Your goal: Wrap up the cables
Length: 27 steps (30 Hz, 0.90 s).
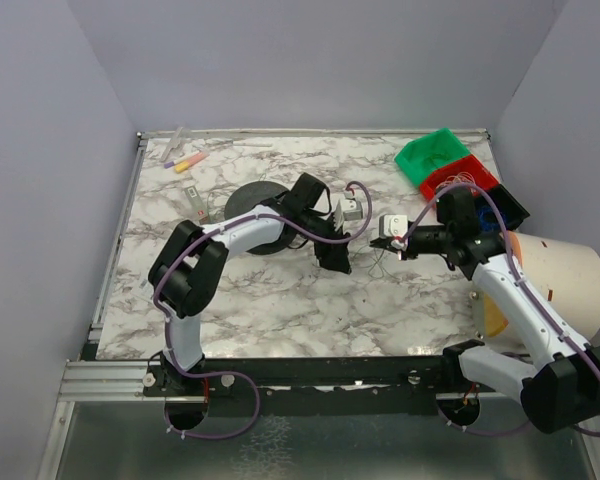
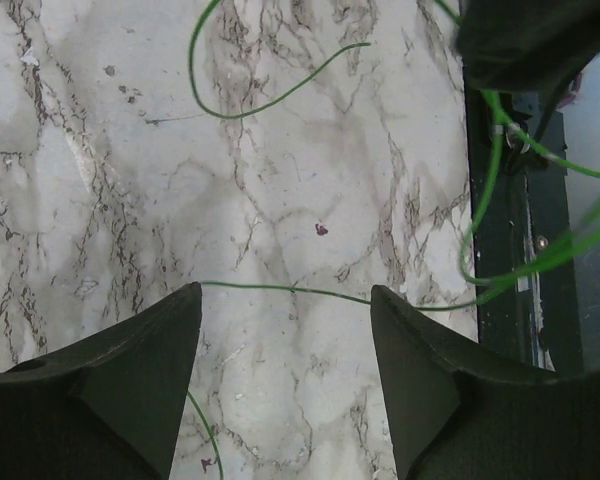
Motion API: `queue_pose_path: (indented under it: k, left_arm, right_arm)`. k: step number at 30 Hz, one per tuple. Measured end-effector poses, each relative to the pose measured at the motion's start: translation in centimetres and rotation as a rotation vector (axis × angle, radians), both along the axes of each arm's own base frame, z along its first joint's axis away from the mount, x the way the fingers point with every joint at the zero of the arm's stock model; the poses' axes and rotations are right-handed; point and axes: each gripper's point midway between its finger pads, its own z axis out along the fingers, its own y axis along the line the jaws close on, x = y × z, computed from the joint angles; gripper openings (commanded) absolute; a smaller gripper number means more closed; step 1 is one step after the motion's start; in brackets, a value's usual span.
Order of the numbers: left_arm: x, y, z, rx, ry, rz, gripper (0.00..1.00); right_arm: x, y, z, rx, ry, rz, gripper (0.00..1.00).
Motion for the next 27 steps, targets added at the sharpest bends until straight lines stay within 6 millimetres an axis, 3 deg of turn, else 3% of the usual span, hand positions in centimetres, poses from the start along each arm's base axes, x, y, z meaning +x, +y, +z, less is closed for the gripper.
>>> queue_pose_path:
  k: [7,15,18,21,24,27]
  left_arm:
    - [-1.2,-0.1,1.7,-0.053,0.021,-0.049,0.7]
    - [-1.3,-0.3,2.2,-0.066,0.054,-0.042,0.7]
    - [-0.5,0.1,2.5,-0.072,0.046,-0.02,0.7]
    - [1.8,1.0,3.1,-0.073,0.015,0.047,0.71]
    - [4.5,1.3,4.3,-0.075,-0.025,0.124,0.72]
    - [5.9,0.3,6.1,-0.098,-0.056,0.151,0.72]
  right_arm:
    - [0.9,-0.9,-2.0,-0.045,-0.006,-0.065,0.0]
    - [0.9,-1.0,-2.6,-0.053,-0.001,-0.062,0.0]
    - [0.0,-0.9,-3.0,-0.064,0.015,-0.019,0.0]
    - [-1.6,-0.5,-2.7,-0.058,0.044,0.057,0.0]
    - [-2.5,0.1,-1.1,-0.021,0.036,0.12,0.0]
    - [-2.6,0.7,0.9,0.012,0.011,0.156,0.01]
